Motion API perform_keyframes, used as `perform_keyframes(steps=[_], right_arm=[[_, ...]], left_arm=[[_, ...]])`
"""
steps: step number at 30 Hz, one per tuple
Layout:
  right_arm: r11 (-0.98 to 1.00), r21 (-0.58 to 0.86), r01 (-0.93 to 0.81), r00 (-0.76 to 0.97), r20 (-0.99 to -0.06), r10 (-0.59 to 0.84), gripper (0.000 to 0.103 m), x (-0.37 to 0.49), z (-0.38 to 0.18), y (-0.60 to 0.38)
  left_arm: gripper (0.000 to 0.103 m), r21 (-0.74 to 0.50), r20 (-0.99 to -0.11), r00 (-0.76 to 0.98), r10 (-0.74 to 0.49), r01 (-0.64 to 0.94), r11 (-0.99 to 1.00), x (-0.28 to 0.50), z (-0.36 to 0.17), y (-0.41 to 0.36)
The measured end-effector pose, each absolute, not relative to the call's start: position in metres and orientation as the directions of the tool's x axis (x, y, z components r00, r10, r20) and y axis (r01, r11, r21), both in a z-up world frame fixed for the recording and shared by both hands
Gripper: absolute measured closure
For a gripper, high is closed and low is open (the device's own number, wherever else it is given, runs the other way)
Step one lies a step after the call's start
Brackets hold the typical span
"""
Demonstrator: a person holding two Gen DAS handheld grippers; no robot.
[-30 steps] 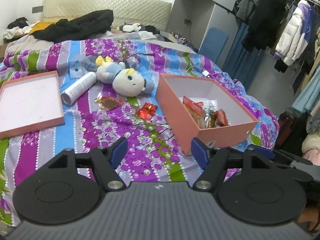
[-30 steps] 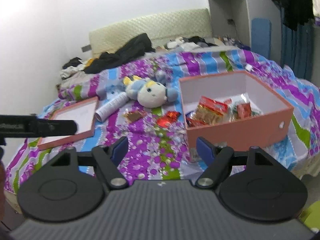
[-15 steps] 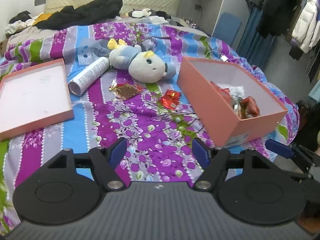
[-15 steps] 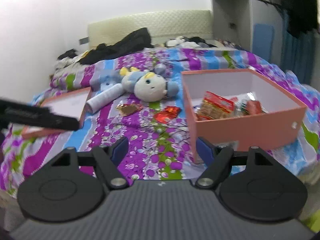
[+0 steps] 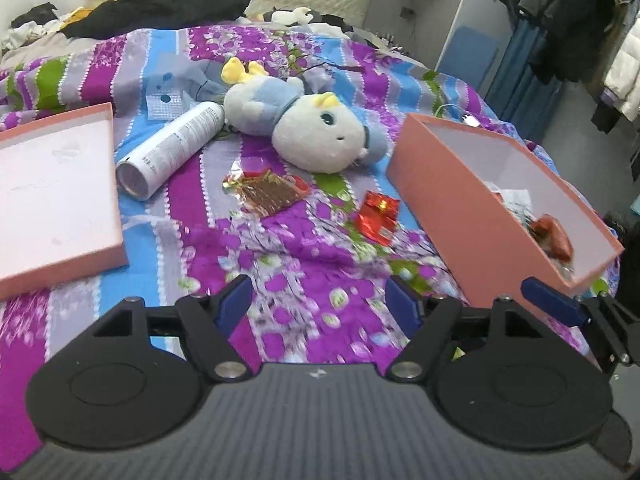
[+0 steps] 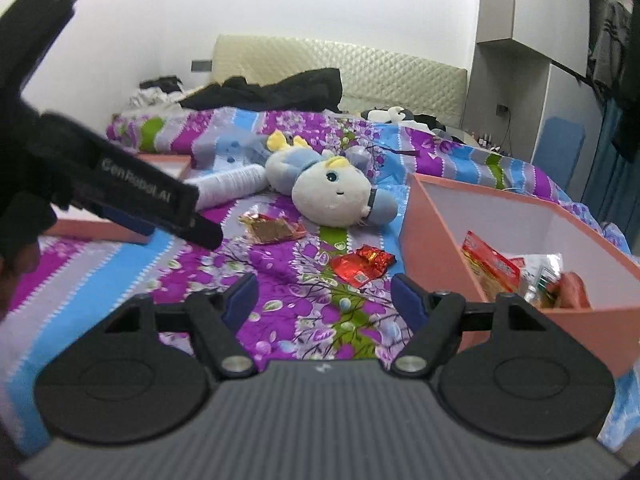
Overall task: Organize snacks
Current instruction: 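Move both open tools back from the box toward the remaining snacks, then grasp the orange jerky bag with the left tool while the right tool grasps the red foil candy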
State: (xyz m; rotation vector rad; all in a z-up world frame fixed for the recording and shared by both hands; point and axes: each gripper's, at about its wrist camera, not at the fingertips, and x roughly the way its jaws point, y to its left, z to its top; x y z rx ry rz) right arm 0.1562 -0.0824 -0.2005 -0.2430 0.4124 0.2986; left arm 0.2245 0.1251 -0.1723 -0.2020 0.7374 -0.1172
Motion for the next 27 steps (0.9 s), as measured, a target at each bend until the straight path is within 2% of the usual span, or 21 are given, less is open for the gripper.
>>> perform_keyframes(steps=[3, 7, 15, 20, 27], right_arm=[[0.934, -0.179, -0.31, 0.879, -0.427, 0.21, 0.031, 0.183, -0.213, -0.074], [0.947, -0.163, -0.278, 0.882, -0.435, 0.184, 0.031, 0.219, -0.229, -0.067], [0.961, -0.19, -0.201, 0.898, -0.427, 0.104, 0.031, 0.281, -0.255, -0.045], [0.963, -0.239, -0.122, 0.914, -0.406, 0.016, 0.03, 0.314, -0.265, -0.034], [0.963, -0.267, -0.039, 0.88, -0.465, -0.093, 0.03, 0.354, -0.28, -0.026]], left_arm=[[0.022, -0.214, -0.663, 0.729, -0.17, 0.033, 0.976, 0.258, -0.182, 0.132], [0.022, -0.264, -0.676, 0.712, -0.19, 0.006, 0.964, 0.305, -0.195, 0.145], [0.022, -0.356, -0.721, 0.665, -0.195, -0.114, 0.928, 0.389, -0.226, 0.165], [0.022, -0.424, -0.778, 0.582, -0.237, -0.209, 0.881, 0.431, -0.242, 0.179], [0.022, -0.44, -0.819, 0.518, -0.247, -0.29, 0.85, 0.461, -0.253, 0.181]])
